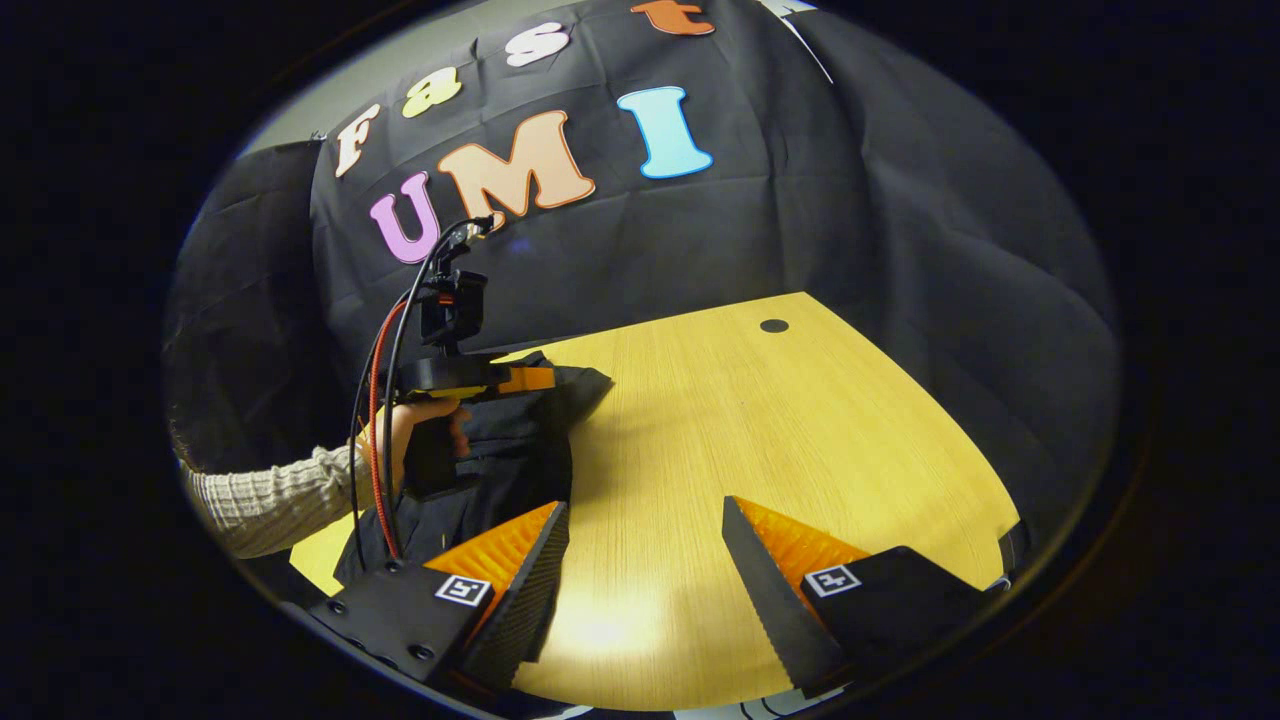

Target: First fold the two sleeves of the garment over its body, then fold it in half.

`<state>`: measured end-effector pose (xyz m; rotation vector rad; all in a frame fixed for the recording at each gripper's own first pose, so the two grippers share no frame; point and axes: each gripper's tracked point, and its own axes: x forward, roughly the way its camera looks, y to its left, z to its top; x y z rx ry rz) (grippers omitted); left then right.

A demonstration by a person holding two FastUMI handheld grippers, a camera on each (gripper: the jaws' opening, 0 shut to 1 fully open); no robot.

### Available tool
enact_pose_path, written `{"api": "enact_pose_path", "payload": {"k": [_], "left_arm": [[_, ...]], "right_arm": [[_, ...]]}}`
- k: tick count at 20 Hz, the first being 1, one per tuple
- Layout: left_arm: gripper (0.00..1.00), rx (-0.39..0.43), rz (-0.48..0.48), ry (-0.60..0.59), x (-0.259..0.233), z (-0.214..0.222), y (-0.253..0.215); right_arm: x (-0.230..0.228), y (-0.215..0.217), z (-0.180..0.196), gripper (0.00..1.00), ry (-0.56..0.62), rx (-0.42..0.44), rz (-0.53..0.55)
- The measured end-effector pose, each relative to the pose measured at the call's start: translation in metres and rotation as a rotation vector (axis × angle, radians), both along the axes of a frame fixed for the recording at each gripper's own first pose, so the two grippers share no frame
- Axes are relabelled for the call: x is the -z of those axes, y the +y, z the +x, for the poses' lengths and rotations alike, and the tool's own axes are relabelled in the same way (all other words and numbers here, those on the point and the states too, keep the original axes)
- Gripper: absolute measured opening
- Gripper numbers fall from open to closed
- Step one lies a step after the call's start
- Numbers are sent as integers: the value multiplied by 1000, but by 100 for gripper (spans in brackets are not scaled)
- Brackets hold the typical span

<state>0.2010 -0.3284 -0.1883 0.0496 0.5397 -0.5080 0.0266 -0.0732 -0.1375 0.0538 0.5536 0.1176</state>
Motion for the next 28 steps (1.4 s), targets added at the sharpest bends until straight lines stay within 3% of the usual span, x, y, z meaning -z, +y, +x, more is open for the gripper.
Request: {"api": "enact_pose_path", "payload": {"k": [1,2,3,4,5,6,7,8,11,12,19,28], "left_arm": [[18,10,7,-7,0,-2,-3],[15,26,16,-22,-4,-5,-6],[27,42,28,-37,-6,-7,-9],[27,54,40,-54,-8,-8,-10],[46,60,51,-68,-10,-11,-10],[57,64,61,-75,-11,-13,-10],[53,68,68,-76,-13,-17,-11],[55,73,74,-80,-13,-22,-11],[88,69,110,-129,-25,-30,-3],[94,71,113,-147,-32,-34,0],[95,-9,96,-277,-85,-70,66],[94,-190,167,-316,-88,-129,191]], "right_arm": [[2,2,1,98,5,-5,-1],[3,4,1,98,5,-12,1],[2,6,1,98,5,-19,5],[3,9,1,98,7,-26,7],[2,10,2,98,3,-30,6],[2,12,3,98,-2,-34,6],[0,15,4,98,-4,-38,10],[1,17,4,98,-6,-42,17],[0,22,1,98,-12,-58,19],[1,22,-1,98,-13,-63,17],[14,43,-22,98,-2,-128,6],[46,94,-51,98,31,-287,-31]]}}
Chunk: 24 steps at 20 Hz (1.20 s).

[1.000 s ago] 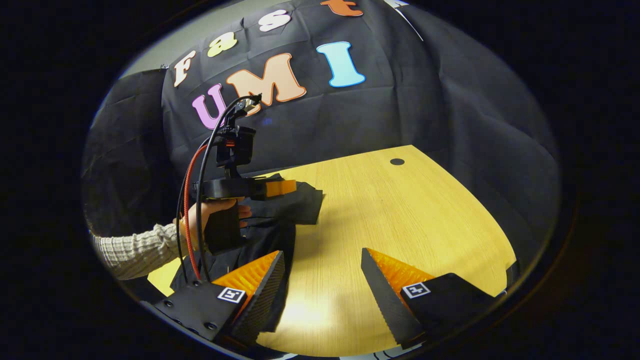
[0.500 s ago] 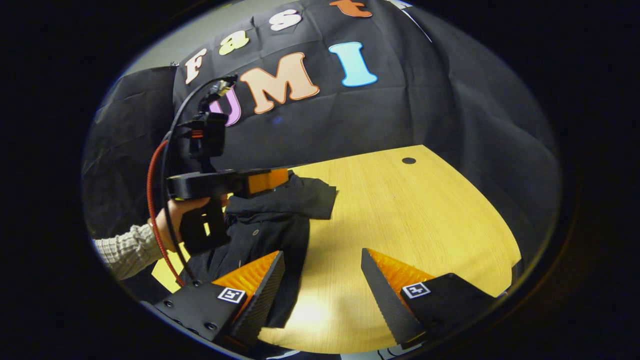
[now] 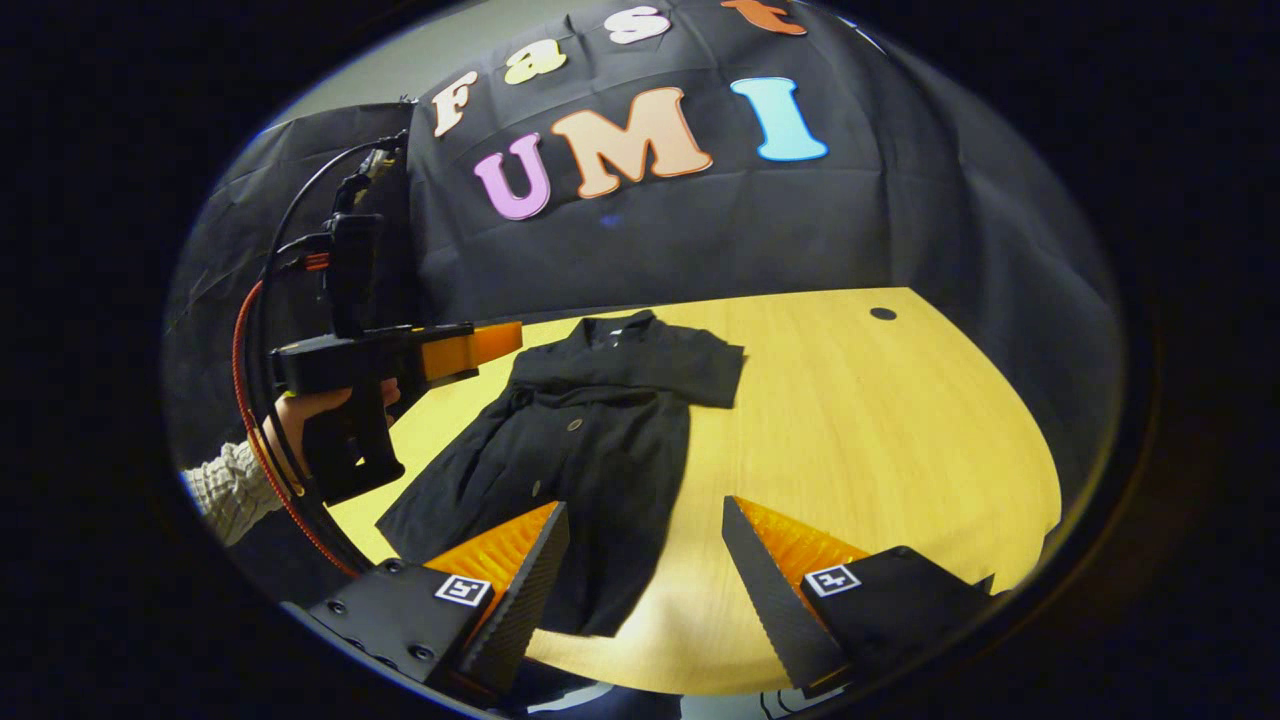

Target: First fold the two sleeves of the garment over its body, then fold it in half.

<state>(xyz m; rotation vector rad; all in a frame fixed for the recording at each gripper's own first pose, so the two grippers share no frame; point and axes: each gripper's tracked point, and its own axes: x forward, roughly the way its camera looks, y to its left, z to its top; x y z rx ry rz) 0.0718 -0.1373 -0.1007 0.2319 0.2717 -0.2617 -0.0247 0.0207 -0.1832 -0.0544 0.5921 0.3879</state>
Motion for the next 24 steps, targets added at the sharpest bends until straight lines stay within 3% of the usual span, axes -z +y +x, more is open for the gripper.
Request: {"api": "enact_pose_path", "payload": {"k": [8,13,24], "left_arm": [[94,-146,14,47,35,-59,87],[93,-209,44,114,74,-103,126],[93,-296,50,315,145,-148,160]], "right_arm": [[42,30,-20,98,57,-106,-81],[67,38,-24,98,106,-125,-102],[113,34,-33,98,211,-140,-185]]}}
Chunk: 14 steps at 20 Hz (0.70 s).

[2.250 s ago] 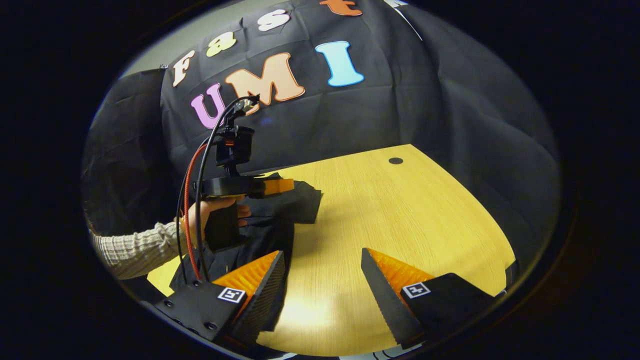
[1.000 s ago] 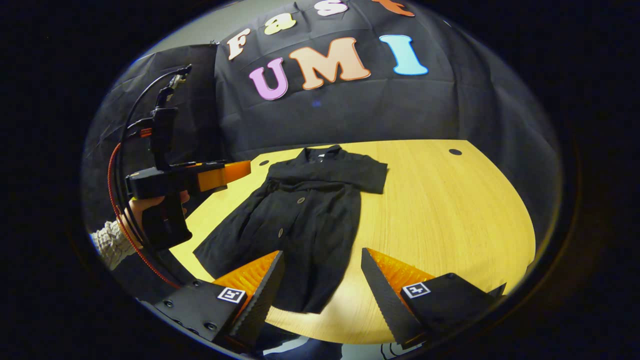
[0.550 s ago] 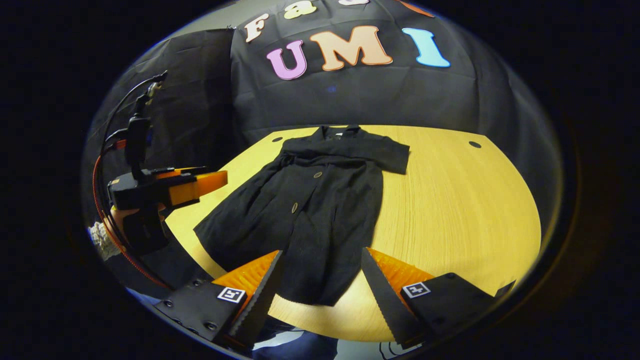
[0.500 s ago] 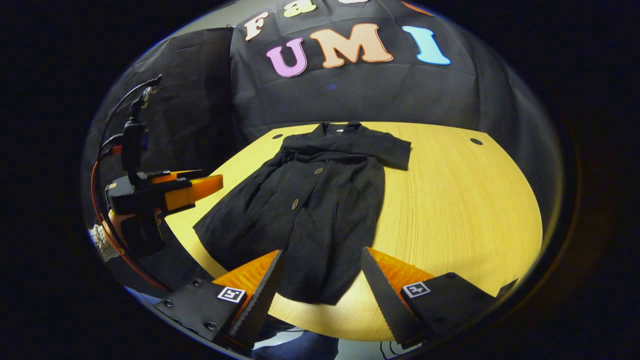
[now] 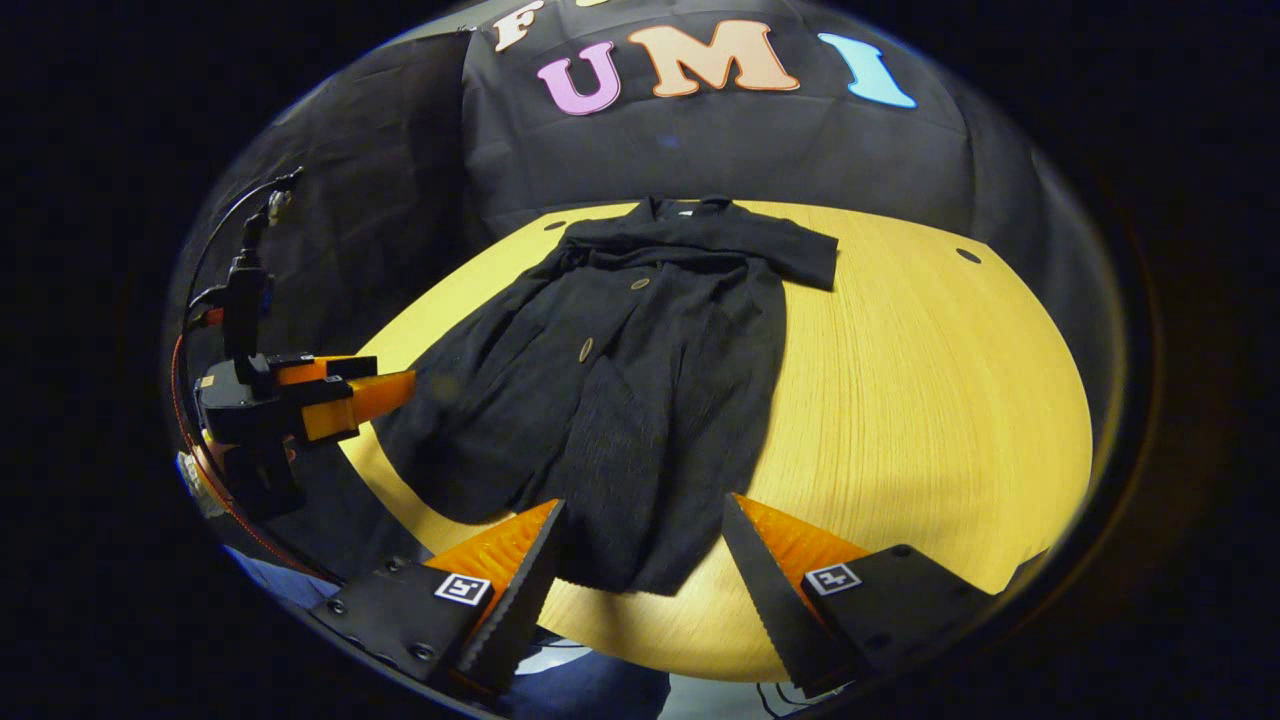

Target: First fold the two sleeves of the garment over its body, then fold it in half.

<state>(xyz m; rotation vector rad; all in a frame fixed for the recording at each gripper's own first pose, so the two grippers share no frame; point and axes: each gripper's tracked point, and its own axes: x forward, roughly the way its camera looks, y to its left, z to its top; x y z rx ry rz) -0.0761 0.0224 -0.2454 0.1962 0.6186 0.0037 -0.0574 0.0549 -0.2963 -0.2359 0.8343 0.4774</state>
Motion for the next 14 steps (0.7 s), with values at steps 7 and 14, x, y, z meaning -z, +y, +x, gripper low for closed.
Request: {"api": "enact_pose_path", "payload": {"k": [7,14], "left_arm": [[96,-59,-4,66,20,-20,25],[96,-53,-15,78,29,-23,21]], "right_arm": [[9,0,-3,98,38,-3,-17],[13,-1,-3,93,22,-23,-51]]}}
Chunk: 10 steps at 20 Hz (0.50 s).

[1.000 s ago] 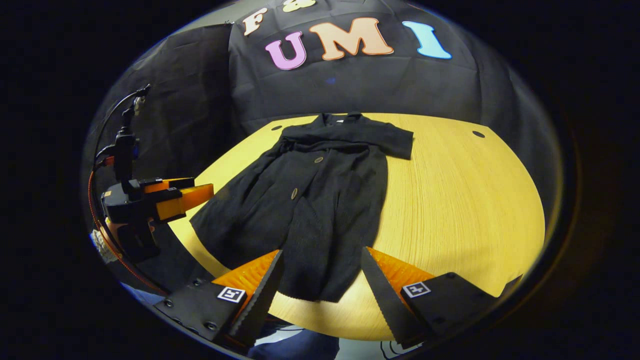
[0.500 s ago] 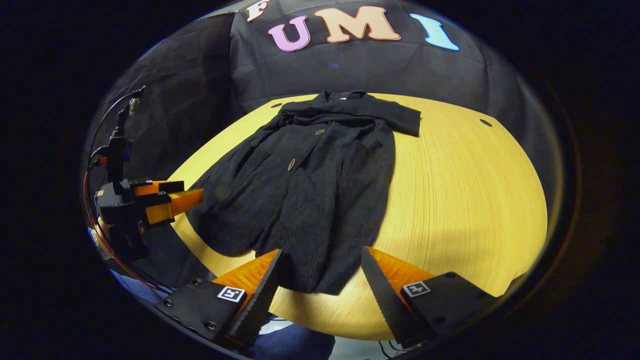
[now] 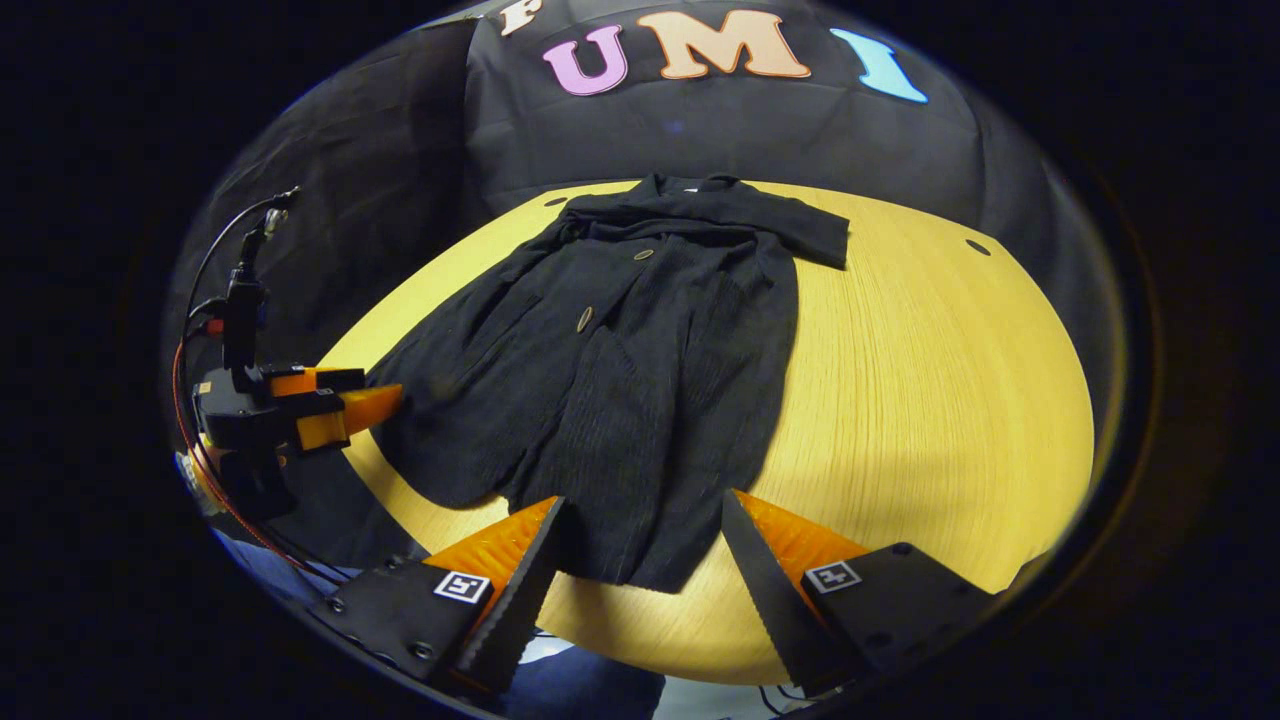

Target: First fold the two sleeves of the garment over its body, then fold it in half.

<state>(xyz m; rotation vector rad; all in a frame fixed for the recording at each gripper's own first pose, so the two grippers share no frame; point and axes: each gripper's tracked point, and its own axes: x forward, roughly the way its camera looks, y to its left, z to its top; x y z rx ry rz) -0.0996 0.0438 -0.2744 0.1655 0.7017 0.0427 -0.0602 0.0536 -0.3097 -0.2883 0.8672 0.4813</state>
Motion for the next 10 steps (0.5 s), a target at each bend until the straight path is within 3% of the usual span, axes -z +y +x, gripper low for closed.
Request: {"api": "enact_pose_path", "payload": {"k": [1,6,10], "left_arm": [[95,5,0,2,1,0,-1],[94,-29,-41,-36,1,-1,2],[91,-16,-80,-91,4,-2,-3]], "right_arm": [[0,-1,0,98,-8,-10,-12],[5,-2,3,98,-38,-12,-37],[5,-1,-1,91,-48,0,-35]]}}
